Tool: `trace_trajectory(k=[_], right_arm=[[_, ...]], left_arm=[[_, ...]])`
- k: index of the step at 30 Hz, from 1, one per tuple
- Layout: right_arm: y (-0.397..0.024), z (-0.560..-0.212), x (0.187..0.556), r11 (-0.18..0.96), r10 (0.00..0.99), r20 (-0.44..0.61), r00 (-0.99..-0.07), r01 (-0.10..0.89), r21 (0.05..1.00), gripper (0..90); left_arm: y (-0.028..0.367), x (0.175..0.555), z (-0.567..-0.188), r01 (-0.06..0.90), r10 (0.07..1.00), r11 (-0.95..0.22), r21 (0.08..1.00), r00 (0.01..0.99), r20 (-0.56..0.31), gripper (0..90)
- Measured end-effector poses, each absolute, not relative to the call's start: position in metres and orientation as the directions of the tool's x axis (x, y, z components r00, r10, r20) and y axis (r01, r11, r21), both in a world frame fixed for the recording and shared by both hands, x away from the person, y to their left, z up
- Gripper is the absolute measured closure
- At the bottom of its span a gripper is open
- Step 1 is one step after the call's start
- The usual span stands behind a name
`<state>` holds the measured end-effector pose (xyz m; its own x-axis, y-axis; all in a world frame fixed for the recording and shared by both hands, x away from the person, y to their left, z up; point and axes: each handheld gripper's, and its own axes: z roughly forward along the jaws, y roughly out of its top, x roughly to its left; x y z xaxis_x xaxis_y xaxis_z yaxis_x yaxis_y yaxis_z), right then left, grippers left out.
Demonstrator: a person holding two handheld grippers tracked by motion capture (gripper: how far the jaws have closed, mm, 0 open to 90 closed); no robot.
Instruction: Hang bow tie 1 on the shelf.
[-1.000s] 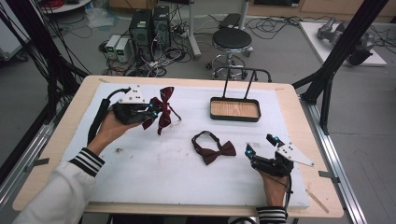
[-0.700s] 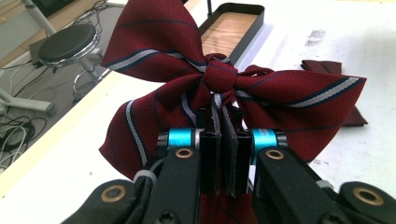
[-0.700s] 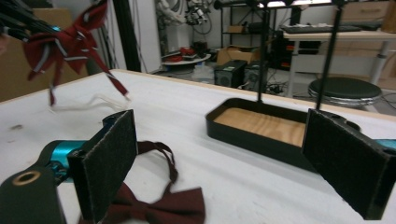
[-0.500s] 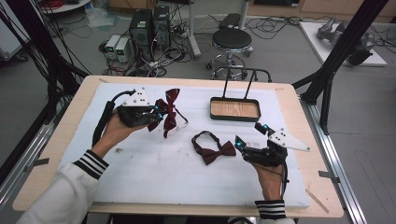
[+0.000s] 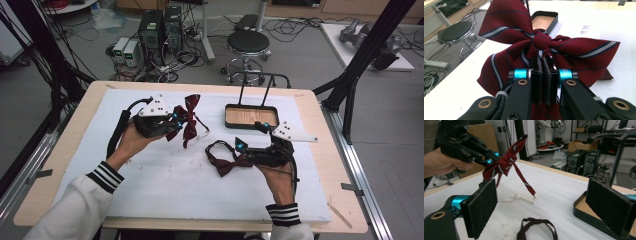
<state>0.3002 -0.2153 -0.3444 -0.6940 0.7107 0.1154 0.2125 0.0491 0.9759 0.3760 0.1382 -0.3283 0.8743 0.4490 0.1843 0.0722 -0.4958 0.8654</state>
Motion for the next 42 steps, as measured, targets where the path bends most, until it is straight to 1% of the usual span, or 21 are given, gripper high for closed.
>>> trace_trajectory(k=[10, 16, 22, 26, 28, 34, 37, 39, 40, 42], right_arm=[[-0.186, -0.327, 0.311, 0.100, 0.674, 0.085, -0.734, 0.205, 0.974, 9.8], [-0.169, -0.323, 0.318, 0.123, 0.643, 0.099, -0.759, 0.229, 0.966, 9.8], [-0.155, -0.323, 0.325, 0.138, 0.634, 0.105, -0.766, 0.245, 0.960, 9.8], [-0.147, -0.324, 0.329, 0.150, 0.624, 0.124, -0.772, 0.273, 0.950, 10.4], [-0.144, -0.325, 0.331, 0.156, 0.612, 0.129, -0.781, 0.279, 0.948, 14.1], [-0.137, -0.326, 0.337, 0.175, 0.606, 0.136, -0.784, 0.298, 0.938, 15.6], [-0.136, -0.327, 0.339, 0.184, 0.599, 0.139, -0.789, 0.304, 0.935, 20.6], [-0.136, -0.328, 0.340, 0.185, 0.599, 0.144, -0.788, 0.310, 0.933, 21.8], [-0.136, -0.328, 0.341, 0.186, 0.598, 0.147, -0.788, 0.315, 0.931, 24.7], [-0.137, -0.328, 0.342, 0.186, 0.594, 0.150, -0.790, 0.316, 0.930, 25.3]], left_arm=[[0.124, 0.375, -0.327, 0.066, 0.457, -0.488, 0.870, 0.869, 0.190, 85.6], [0.116, 0.373, -0.327, 0.063, 0.464, -0.480, 0.875, 0.865, 0.193, 85.6], [0.109, 0.373, -0.326, 0.061, 0.461, -0.482, 0.874, 0.866, 0.193, 85.6], [0.106, 0.373, -0.327, 0.062, 0.454, -0.485, 0.873, 0.871, 0.190, 85.6], [0.105, 0.373, -0.327, 0.062, 0.449, -0.481, 0.875, 0.874, 0.185, 85.6], [0.104, 0.372, -0.326, 0.055, 0.431, -0.458, 0.887, 0.886, 0.168, 85.6], [0.104, 0.371, -0.325, 0.049, 0.427, -0.448, 0.893, 0.889, 0.166, 85.6], [0.105, 0.371, -0.325, 0.044, 0.426, -0.449, 0.892, 0.889, 0.170, 85.6], [0.105, 0.371, -0.324, 0.042, 0.422, -0.449, 0.893, 0.890, 0.171, 85.6], [0.106, 0.371, -0.324, 0.040, 0.422, -0.449, 0.892, 0.890, 0.173, 85.6]])
